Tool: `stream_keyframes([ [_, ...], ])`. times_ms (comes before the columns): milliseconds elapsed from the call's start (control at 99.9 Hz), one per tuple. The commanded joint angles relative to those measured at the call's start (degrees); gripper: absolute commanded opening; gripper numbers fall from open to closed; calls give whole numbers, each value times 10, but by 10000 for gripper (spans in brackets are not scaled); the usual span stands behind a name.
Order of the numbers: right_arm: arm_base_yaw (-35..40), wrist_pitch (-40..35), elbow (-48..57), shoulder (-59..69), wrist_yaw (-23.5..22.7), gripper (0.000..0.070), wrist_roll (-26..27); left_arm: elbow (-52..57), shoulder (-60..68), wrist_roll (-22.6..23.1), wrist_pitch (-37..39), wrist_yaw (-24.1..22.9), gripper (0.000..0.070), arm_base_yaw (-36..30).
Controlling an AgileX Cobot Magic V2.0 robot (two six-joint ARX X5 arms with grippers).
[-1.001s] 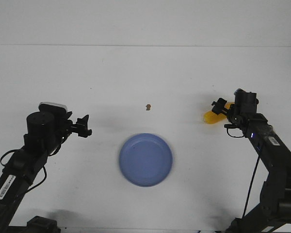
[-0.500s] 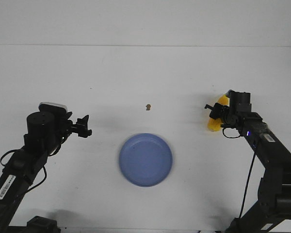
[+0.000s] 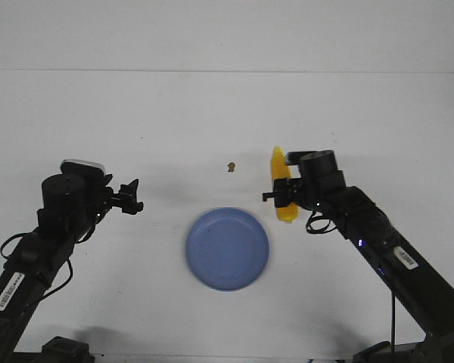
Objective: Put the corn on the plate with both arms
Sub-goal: 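Carry the corn with the right gripper and lower it onto the plate, then open the right gripper and retract both arms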
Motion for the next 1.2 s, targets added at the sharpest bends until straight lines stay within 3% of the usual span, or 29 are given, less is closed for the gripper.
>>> stream_keyframes([
  [0,33,1,6,11,0,138,-8,6,5,1,3,-1,424,-2],
  [160,119,4,5,33,26,139,-7,6,5,1,3,-1,424,-2],
  [400,163,5,5,66,35,160,0,6,5,0,0,-1,424,-2],
  [460,168,5,5,70,35,216,0,6,5,0,0,-1,424,-2],
  [590,171,6,5,71,34,421,0,6,5,0,-1,-1,424,-2],
  [630,171,6,5,71,34,450,0,6,5,0,-2,-1,424,-2],
  [921,163,15,5,56,36,452,-12,6,5,1,-16,-1,424,-1],
  [1191,111,32,5,-63,116,452,-65,6,-5,1,-10,-2,422,7],
])
